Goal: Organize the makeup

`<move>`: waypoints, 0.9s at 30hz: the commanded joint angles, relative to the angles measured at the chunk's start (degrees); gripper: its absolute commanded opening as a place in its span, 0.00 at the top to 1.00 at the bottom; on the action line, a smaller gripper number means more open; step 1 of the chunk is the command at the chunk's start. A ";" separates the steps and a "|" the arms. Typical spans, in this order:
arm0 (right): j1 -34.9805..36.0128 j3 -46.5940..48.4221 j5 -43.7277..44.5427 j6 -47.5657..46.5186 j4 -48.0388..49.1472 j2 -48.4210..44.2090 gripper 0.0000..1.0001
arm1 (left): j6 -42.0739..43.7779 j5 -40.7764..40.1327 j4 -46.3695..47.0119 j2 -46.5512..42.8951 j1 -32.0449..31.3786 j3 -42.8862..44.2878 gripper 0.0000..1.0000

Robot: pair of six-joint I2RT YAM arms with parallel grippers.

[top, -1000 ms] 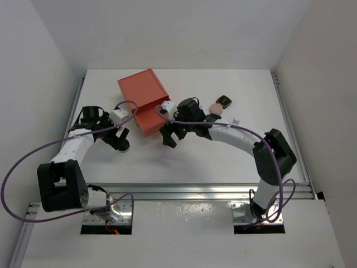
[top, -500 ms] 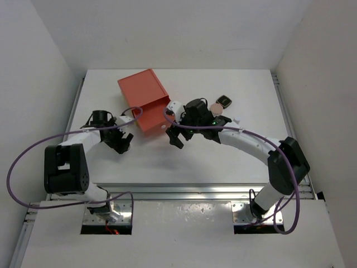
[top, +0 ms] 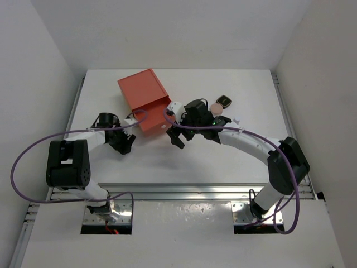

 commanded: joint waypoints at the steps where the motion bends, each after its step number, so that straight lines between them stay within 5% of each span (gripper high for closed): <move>1: -0.14 0.24 0.74 -0.71 0.56 -1.17 0.01 | -0.54 0.79 0.84 -0.43 -0.28 -0.19 0.36; 10: -0.23 0.86 1.27 -0.80 0.21 -0.64 0.01 | -0.54 1.85 -0.31 -1.67 -0.28 -0.90 0.40; 17: -0.32 0.86 1.97 -0.80 -0.23 -0.55 0.01 | -0.01 1.32 -0.31 -1.67 -0.28 -0.90 0.06; 27: -0.14 0.60 2.50 -0.45 -0.93 -1.08 0.01 | -1.24 0.80 -3.82 -14.66 -0.28 -0.19 0.04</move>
